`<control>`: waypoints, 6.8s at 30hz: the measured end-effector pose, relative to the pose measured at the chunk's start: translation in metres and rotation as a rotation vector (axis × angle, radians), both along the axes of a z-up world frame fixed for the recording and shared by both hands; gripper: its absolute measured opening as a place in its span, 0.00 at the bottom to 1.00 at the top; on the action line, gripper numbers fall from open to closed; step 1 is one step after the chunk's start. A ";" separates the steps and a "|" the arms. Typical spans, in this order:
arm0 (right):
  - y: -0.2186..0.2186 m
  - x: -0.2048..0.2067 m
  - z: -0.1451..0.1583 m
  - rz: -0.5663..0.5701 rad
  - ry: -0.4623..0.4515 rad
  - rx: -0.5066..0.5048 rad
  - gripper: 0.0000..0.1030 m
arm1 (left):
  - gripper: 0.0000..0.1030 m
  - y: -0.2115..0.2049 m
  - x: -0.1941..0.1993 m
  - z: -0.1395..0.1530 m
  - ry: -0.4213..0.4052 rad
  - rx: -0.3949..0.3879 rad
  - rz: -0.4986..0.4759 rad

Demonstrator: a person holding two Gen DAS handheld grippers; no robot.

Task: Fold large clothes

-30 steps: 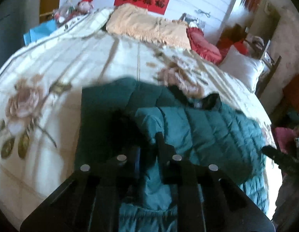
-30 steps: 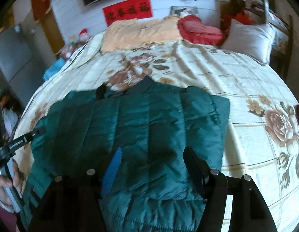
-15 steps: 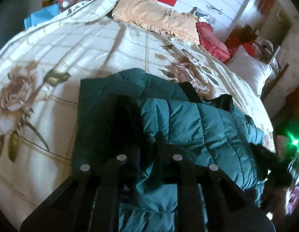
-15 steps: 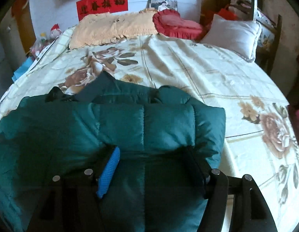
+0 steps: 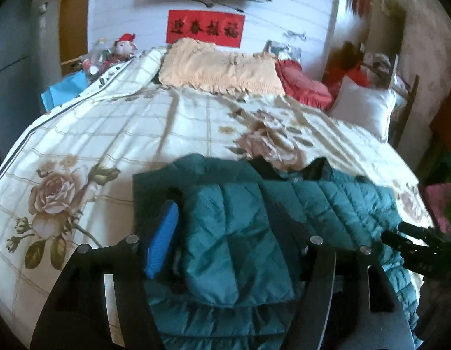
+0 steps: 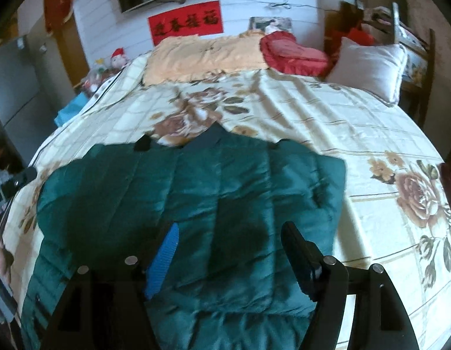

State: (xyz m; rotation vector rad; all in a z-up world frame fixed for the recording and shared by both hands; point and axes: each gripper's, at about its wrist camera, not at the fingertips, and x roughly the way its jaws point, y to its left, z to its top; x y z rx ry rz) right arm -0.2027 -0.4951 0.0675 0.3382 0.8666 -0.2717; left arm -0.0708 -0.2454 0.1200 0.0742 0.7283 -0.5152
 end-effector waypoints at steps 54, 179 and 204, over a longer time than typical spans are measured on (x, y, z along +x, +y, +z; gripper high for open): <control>0.011 -0.168 -0.007 -0.066 0.136 0.048 0.80 | 0.64 0.141 -0.105 -0.039 0.164 0.070 -0.003; -0.065 -0.062 0.068 -0.074 -0.137 0.152 0.19 | 0.13 0.104 0.038 0.020 0.281 -0.279 0.082; -0.128 -0.006 0.035 -0.231 -0.230 0.263 0.82 | 0.81 0.104 0.131 0.001 0.396 -0.540 0.105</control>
